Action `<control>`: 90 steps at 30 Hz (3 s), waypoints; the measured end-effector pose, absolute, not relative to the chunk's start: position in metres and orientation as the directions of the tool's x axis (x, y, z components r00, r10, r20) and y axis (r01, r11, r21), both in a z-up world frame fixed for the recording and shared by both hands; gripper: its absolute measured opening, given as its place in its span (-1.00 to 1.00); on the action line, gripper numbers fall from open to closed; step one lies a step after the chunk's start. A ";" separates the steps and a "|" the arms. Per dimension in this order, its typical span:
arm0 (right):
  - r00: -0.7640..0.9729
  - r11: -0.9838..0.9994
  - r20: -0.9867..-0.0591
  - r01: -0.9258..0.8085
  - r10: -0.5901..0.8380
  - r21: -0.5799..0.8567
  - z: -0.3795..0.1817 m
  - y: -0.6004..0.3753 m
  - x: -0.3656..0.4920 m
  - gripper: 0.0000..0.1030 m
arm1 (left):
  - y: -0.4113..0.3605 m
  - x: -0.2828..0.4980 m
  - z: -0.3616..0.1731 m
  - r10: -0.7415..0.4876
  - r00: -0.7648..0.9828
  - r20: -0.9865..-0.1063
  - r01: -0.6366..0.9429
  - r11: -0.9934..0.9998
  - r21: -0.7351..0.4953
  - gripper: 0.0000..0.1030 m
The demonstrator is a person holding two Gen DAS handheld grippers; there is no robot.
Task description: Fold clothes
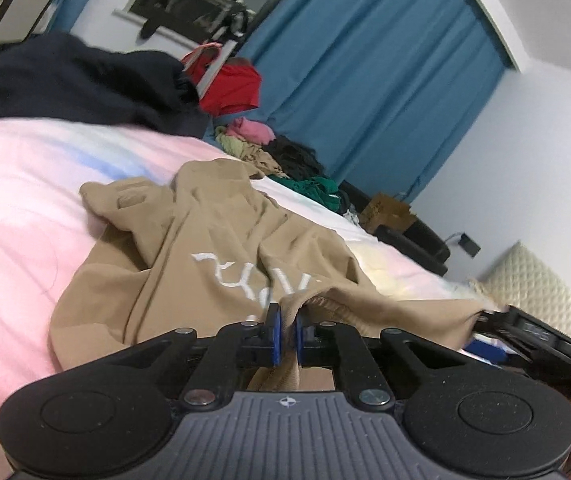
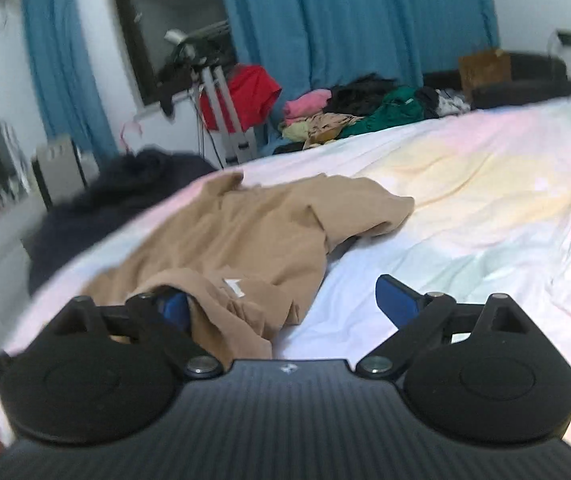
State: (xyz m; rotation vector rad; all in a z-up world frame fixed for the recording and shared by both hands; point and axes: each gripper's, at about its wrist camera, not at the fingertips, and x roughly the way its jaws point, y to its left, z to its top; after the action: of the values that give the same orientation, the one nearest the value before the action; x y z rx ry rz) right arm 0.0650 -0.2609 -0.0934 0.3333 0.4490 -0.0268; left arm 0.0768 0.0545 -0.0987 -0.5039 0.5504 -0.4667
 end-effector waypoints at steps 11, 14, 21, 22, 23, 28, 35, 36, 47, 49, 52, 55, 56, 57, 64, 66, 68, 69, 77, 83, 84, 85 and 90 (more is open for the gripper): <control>0.708 0.868 -0.667 0.156 0.235 0.471 -0.149 -0.279 0.104 0.83 | 0.051 0.115 -0.103 -0.423 0.758 -0.497 0.215 0.881 -0.421 -0.71; 0.646 0.707 -0.663 0.261 0.378 0.657 -0.185 -0.289 0.121 0.85 | 0.057 0.110 -0.097 -0.389 0.760 -0.521 0.179 0.896 -0.408 -0.53; 0.682 0.661 -0.644 0.310 0.346 0.683 -0.184 -0.290 0.123 0.84 | 0.071 0.097 -0.081 -0.308 0.758 -0.575 0.094 0.924 -0.371 -0.11; 0.683 0.650 -0.640 0.315 0.351 0.692 -0.186 -0.291 0.123 0.84 | 0.072 0.093 -0.079 -0.296 0.758 -0.582 0.086 0.929 -0.361 -0.07; 0.684 0.638 -0.636 0.319 0.356 0.701 -0.188 -0.291 0.123 0.85 | 0.070 0.083 -0.076 -0.283 0.761 -0.583 0.092 0.938 -0.334 -0.07; 0.685 0.630 -0.632 0.319 0.362 0.708 -0.190 -0.295 0.123 0.87 | 0.058 0.033 -0.063 -0.217 0.784 -0.582 0.124 0.973 -0.195 -0.05; 0.683 0.633 -0.637 0.324 0.357 0.703 -0.190 -0.303 0.118 0.83 | 0.040 -0.005 -0.052 -0.219 0.850 -0.480 0.199 0.976 -0.093 -0.06; 0.685 0.671 -0.648 0.310 0.333 0.673 -0.184 -0.303 0.116 0.83 | 0.039 -0.003 -0.052 -0.213 0.848 -0.485 0.193 0.977 -0.093 -0.06; 0.751 0.963 -0.659 0.138 0.051 0.232 -0.127 -0.294 0.093 0.83 | 0.041 0.019 -0.085 -0.385 0.682 -0.622 0.295 0.923 -0.249 -0.07; 0.760 0.959 -0.647 0.133 0.063 0.249 -0.124 -0.296 0.093 0.83 | 0.036 0.009 -0.080 -0.421 0.670 -0.611 0.376 0.903 -0.209 -0.07; 0.754 0.918 -0.649 0.181 0.101 0.353 -0.130 -0.307 0.098 0.83 | 0.013 -0.010 -0.080 -0.418 0.653 -0.631 0.487 0.870 -0.073 -0.10; 0.741 0.872 -0.664 0.254 0.102 0.418 -0.141 -0.317 0.105 0.83 | -0.015 -0.026 -0.093 -0.341 0.646 -0.683 0.556 0.823 0.115 -0.17; 0.732 0.863 -0.674 0.273 0.101 0.426 -0.146 -0.318 0.112 0.83 | -0.022 -0.027 -0.099 -0.308 0.650 -0.694 0.559 0.813 0.163 -0.17; 0.725 0.856 -0.681 0.282 0.105 0.432 -0.150 -0.318 0.119 0.83 | -0.027 -0.028 -0.105 -0.265 0.659 -0.704 0.552 0.806 0.214 -0.17; 0.684 0.835 -0.719 0.319 0.123 0.447 -0.173 -0.312 0.156 0.83 | -0.037 -0.014 -0.135 -0.038 0.714 -0.699 0.477 0.757 0.446 -0.31; 0.682 0.842 -0.721 0.312 0.123 0.440 -0.174 -0.312 0.155 0.83 | -0.040 -0.012 -0.140 0.002 0.740 -0.673 0.469 0.715 0.518 -0.48; 0.679 0.848 -0.722 0.303 0.129 0.436 -0.172 -0.315 0.152 0.83 | -0.038 -0.010 -0.136 -0.009 0.758 -0.653 0.457 0.721 0.520 -0.75; 0.677 0.853 -0.725 0.296 0.130 0.429 -0.171 -0.316 0.150 0.83 | -0.036 -0.009 -0.132 -0.021 0.769 -0.639 0.446 0.734 0.512 -0.77; 0.694 0.998 -0.717 -0.048 0.060 0.037 -0.127 -0.275 0.108 0.83 | -0.005 -0.017 -0.065 -0.232 0.893 -0.385 0.342 0.907 0.245 -0.81; 0.729 0.956 -0.673 -0.269 0.124 -0.114 -0.096 -0.256 0.063 0.83 | 0.018 0.000 -0.041 -0.359 0.876 -0.323 0.387 0.922 0.025 -0.81; 0.746 0.960 -0.646 -0.272 0.162 -0.073 -0.089 -0.260 0.058 0.83 | 0.021 0.004 -0.040 -0.372 0.872 -0.320 0.389 0.921 -0.011 -0.81; 0.759 0.961 -0.617 -0.276 0.207 -0.016 -0.083 -0.265 0.055 0.83 | 0.025 0.009 -0.038 -0.384 0.868 -0.314 0.390 0.920 -0.047 -0.81; 0.849 0.944 -0.414 -0.290 0.329 0.157 -0.058 -0.266 0.038 0.83 | 0.037 0.026 -0.035 -0.421 0.862 -0.283 0.382 0.906 -0.183 -0.81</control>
State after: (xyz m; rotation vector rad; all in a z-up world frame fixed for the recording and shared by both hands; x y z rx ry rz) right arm 0.0380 -0.2655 -0.0584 0.0897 0.4520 0.3263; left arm 0.0257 0.0373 -0.0353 -0.1222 0.3243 -0.4224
